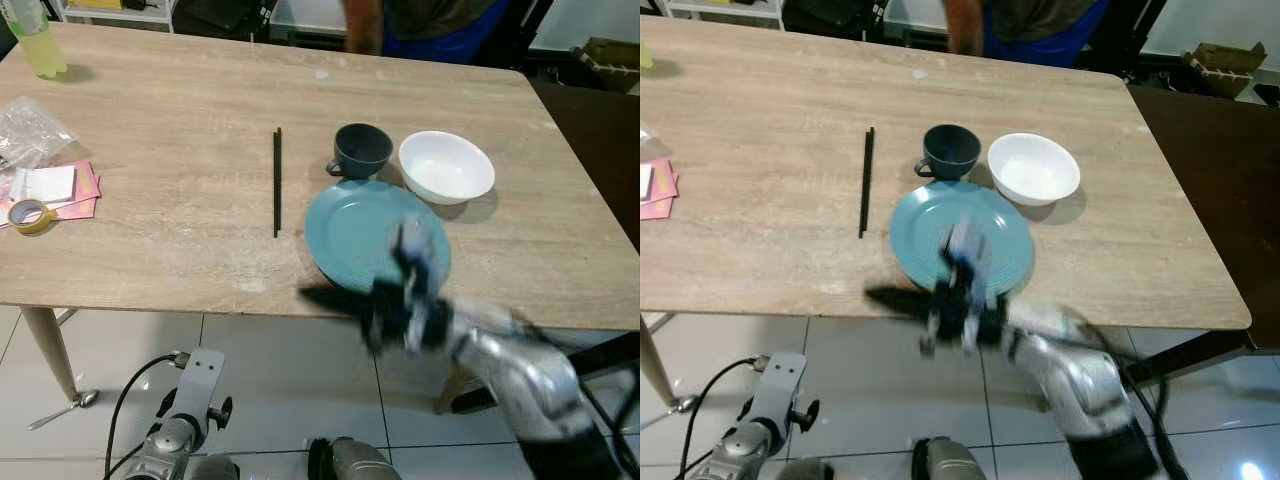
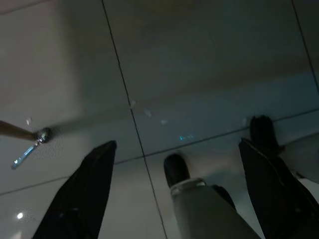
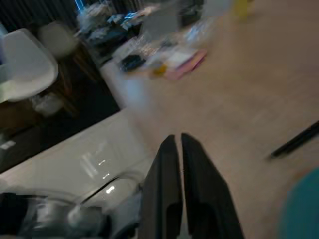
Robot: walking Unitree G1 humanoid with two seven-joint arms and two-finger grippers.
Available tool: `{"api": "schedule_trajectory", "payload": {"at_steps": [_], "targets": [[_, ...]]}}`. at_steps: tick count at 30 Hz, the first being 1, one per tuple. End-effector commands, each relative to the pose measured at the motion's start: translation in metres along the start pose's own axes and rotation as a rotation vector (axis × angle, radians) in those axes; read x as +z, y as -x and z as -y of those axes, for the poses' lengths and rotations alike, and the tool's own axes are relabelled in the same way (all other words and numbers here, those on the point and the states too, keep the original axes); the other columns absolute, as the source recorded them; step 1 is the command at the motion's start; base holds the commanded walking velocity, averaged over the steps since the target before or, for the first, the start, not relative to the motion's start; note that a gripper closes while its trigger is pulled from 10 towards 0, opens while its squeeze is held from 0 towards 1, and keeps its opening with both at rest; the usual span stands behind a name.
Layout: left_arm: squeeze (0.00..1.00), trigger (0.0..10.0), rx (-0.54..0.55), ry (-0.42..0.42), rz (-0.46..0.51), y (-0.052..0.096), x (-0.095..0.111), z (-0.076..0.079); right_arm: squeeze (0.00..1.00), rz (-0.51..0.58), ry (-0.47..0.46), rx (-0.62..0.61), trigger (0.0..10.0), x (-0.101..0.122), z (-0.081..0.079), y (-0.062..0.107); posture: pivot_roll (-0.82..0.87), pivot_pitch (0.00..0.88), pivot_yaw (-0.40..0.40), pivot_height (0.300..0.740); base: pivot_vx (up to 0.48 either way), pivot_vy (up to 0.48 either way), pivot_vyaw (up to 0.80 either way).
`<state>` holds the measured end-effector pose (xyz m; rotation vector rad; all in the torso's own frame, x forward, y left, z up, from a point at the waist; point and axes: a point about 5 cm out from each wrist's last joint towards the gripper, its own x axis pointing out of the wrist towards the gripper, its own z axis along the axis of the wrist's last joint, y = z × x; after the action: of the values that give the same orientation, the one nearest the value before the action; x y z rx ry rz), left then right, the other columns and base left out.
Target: Setting the table
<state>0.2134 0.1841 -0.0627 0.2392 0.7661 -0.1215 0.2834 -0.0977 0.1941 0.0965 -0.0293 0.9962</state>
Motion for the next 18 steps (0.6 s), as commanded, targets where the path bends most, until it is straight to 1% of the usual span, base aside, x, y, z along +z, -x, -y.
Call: {"api": "schedule_trajectory", "payload": {"at_steps": [1, 2, 3, 6, 9, 12, 13, 15, 16, 17, 18], "targets": [[0.0, 10.0, -0.019, -0.006, -0.029, 0.001, -0.007, 0.005, 0.44, -0.056, 0.029, -0.359, 10.0, -0.009, 0.044, 0.014, 0.09, 0.086, -0.041, 0.74, 0.0, 0.0, 0.0], [0.0, 10.0, -0.021, -0.007, -0.029, 0.001, -0.007, 0.006, 0.44, -0.078, 0.049, -0.475, 10.0, -0.01, 0.057, 0.019, 0.09, 0.086, -0.041, 0.74, 0.0, 0.0, 0.0], [0.0, 10.0, -0.022, -0.007, -0.028, 0.001, -0.007, 0.006, 1.0, -0.06, 0.03, -0.558, 10.0, -0.01, 0.066, 0.025, 0.09, 0.087, -0.042, 0.74, 0.0, 0.0, 0.0], [0.0, 10.0, -0.026, -0.002, -0.024, 0.001, -0.007, 0.006, 1.0, 0.013, -0.032, -0.68, 10.0, -0.009, 0.077, 0.037, 0.09, 0.089, -0.045, 0.74, 0.0, 0.0, 0.0], [0.0, 10.0, -0.036, 0.011, -0.005, 0.002, -0.006, 0.006, 1.0, 0.036, -0.063, -0.746, 10.0, -0.01, 0.082, 0.044, 0.09, 0.089, -0.045, 0.74, 0.0, 0.0, 0.0], [0.0, 10.0, -0.075, 0.053, 0.073, 0.003, 0.001, 0.007, 1.0, 0.062, -0.064, -0.815, 10.0, -0.01, 0.088, 0.051, 0.09, 0.092, -0.045, 0.74, 0.0, 0.0, 0.0], [0.0, 10.0, -0.075, 0.053, 0.073, 0.003, 0.001, 0.007, 1.0, 0.062, -0.064, -0.815, 10.0, -0.01, 0.088, 0.051, 0.09, 0.092, -0.045, 0.74, 0.0, 0.0, 0.0], [0.0, 10.0, -0.11, 0.076, 0.146, 0.005, 0.007, 0.008, 1.0, 0.074, -0.057, -0.903, 10.0, -0.011, 0.097, 0.058, 0.09, 0.093, -0.046, 0.74, 0.0, 0.0, 0.0], [0.0, 10.0, -0.11, 0.076, 0.146, 0.005, 0.007, 0.008, 1.0, 0.074, -0.057, -0.903, 10.0, -0.011, 0.097, 0.058, 0.09, 0.093, -0.046, 0.74, 0.0, 0.0, 0.0], [0.0, 10.0, -0.119, 0.078, 0.169, 0.006, 0.009, 0.008, 1.0, 0.075, -0.053, -0.941, 10.0, -0.012, 0.1, 0.061, 0.09, 0.093, -0.046, 0.74, 0.0, 0.0, 0.0], [0.0, 10.0, -0.139, 0.09, 0.217, 0.008, 0.014, 0.008, 1.0, 0.057, -0.057, -0.995, 10.0, -0.016, 0.106, 0.066, 0.09, 0.094, -0.044, 0.74, 0.0, 0.0, 0.0]]}}
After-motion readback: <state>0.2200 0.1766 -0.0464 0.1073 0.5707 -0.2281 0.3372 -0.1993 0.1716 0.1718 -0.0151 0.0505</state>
